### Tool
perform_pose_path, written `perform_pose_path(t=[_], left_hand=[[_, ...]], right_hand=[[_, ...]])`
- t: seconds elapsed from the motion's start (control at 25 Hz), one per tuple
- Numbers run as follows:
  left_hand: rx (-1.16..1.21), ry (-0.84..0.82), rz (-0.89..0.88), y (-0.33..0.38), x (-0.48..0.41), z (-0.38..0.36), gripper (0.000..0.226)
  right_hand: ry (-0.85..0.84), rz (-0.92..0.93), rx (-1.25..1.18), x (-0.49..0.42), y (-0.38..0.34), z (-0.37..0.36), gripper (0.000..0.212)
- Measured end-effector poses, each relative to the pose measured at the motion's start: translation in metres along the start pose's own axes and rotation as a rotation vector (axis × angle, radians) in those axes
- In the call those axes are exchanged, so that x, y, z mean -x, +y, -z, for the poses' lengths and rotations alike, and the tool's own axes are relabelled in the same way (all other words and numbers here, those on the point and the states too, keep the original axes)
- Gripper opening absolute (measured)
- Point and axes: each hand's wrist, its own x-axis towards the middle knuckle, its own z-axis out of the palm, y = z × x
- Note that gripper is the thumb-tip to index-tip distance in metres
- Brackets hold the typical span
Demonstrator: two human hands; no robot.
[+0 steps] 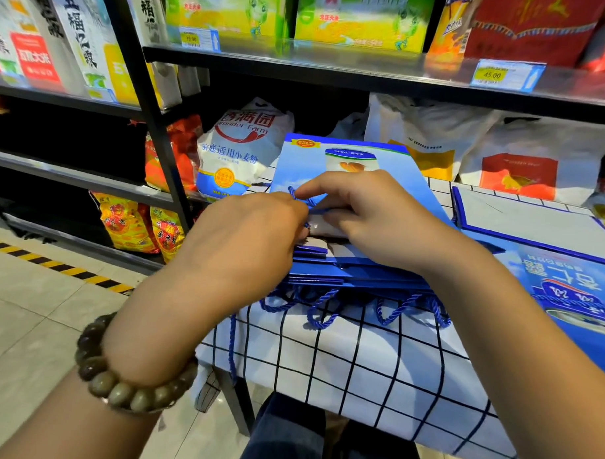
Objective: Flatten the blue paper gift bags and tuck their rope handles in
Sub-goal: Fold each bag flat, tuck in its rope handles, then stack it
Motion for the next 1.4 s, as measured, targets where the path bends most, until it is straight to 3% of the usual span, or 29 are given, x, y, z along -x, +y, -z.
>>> perform_pose_path(t=[0.24,0.4,0.48,0.68,0.84,1.08,1.2,1.24,1.32,1.4], left_hand=[[0.298,0.159,0.055,-0.007,0.010,-0.006,0.018],[0.478,0.272,0.099,-0.008,0.014,-0.016,0.016],[0.489,0.301,0.056,-0.010,0.015,-0.020,0.014],[0.467,0.313,-0.072,-0.016,0.014,-0.025,0.020],[0.518,0.277,-0.051,-0.018,0.019,-0.029,0.021],[0.693,0.222,-0.164,-0.039,0.028,-0.027,0.027],[0.869,0.223,-0.136,-0.051,0.025,-0.028,0.021],[0.882,0.224,-0.117,-0.056,0.021,-0.030,0.032],[0.790,0.178,-0.121,-0.066,0.013,-0.039,0.064],[0.709,0.135,-0.154,-0.067,0.004,-0.044,0.062]], right_hand=[[-0.019,-0.219,-0.145,-0.005,-0.007,0.006,0.015],[-0.115,-0.278,0.093,-0.014,-0.019,0.001,0.031],[-0.144,-0.290,0.069,-0.014,-0.018,-0.003,0.029],[0.158,-0.324,-0.116,-0.010,-0.007,-0.007,0.030],[0.281,-0.197,0.028,0.005,-0.007,-0.009,0.032],[0.512,-0.090,-0.065,0.054,0.040,0.063,0.025],[0.406,-0.178,0.052,0.073,0.091,0.075,0.062],[0.326,-0.209,0.122,0.077,0.102,0.074,0.069],[0.191,-0.219,0.221,0.084,0.110,0.068,0.066],[0.181,-0.178,0.261,0.086,0.112,0.067,0.056]])
